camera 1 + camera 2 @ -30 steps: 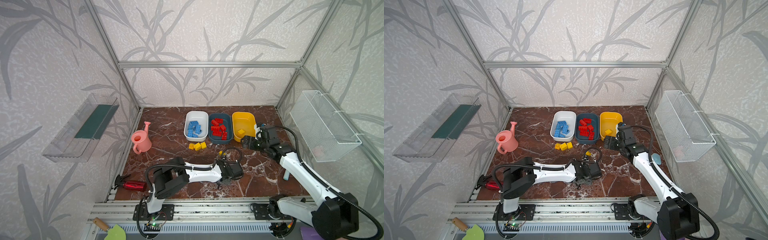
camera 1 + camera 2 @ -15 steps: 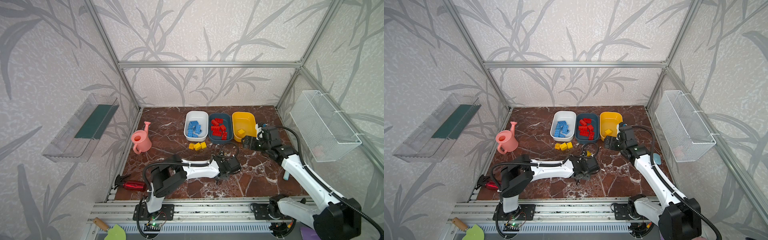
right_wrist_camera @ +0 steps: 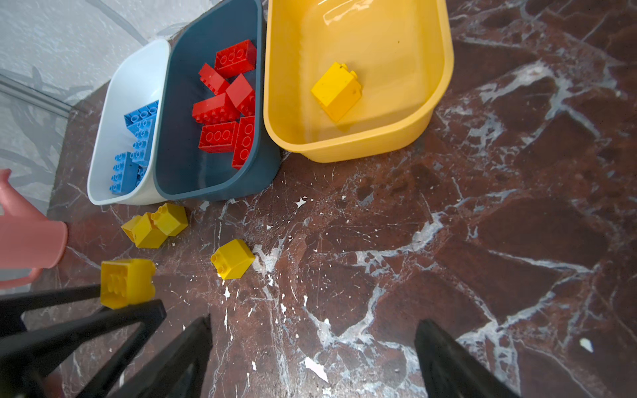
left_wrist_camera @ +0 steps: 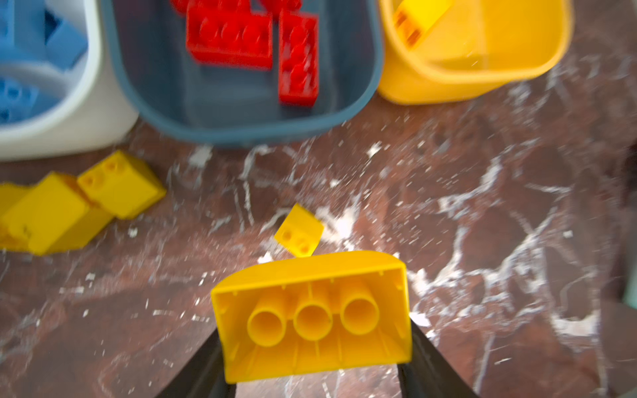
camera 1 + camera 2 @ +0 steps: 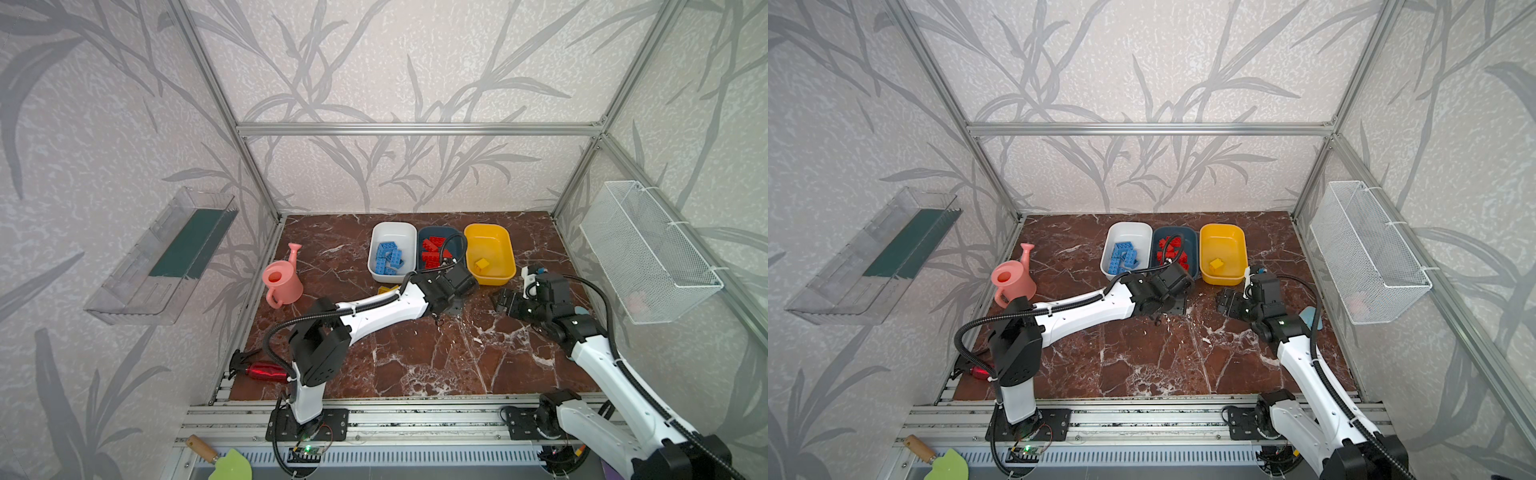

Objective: Sort the legos into containers by color
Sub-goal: Pick up the lego from the center of the table, then place the lego in the container.

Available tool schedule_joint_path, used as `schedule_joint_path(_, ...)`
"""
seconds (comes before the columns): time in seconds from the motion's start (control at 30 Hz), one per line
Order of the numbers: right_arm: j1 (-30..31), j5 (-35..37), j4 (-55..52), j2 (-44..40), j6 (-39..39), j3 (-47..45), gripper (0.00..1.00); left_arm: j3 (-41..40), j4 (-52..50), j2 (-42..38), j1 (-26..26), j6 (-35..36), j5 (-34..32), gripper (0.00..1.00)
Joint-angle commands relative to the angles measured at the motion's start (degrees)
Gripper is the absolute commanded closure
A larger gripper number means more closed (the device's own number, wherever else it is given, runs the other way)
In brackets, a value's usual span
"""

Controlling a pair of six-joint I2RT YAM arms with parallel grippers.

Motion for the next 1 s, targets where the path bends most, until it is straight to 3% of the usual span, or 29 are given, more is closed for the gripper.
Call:
schedule_joint_path(0.0,-2.1,-2.8,1.6,-2.1,2.9,-3.0,0.08,5.6,-0.6,4.4,1.9,4.3,3.0,0.43)
schedule_joint_path(0.3,-3.3,-4.3,4.9,-2.0,4.1,-8.0,0.08,32.6,-6.5,21.3,5.4,10.6,10.4,0.43)
schedule_joint_path(0.53,-3.3,-7.0,8.1,1.7,3.3,-8.9,0.08,59.6,-12.9,38.3,7.8,14.3,17.0,0.43)
schedule_joint_path(0.8,-3.2,-7.3,9.9,0.6,3.4,-10.5,0.08,63.1,-2.3,44.4,10.5,10.7,23.4,0.42)
schedule_joint_path(0.97,-2.9,-7.4,10.8,0.8,3.5,-10.8,0.08,66.4,-1.1,47.0,10.7,10.7,24.5,0.37)
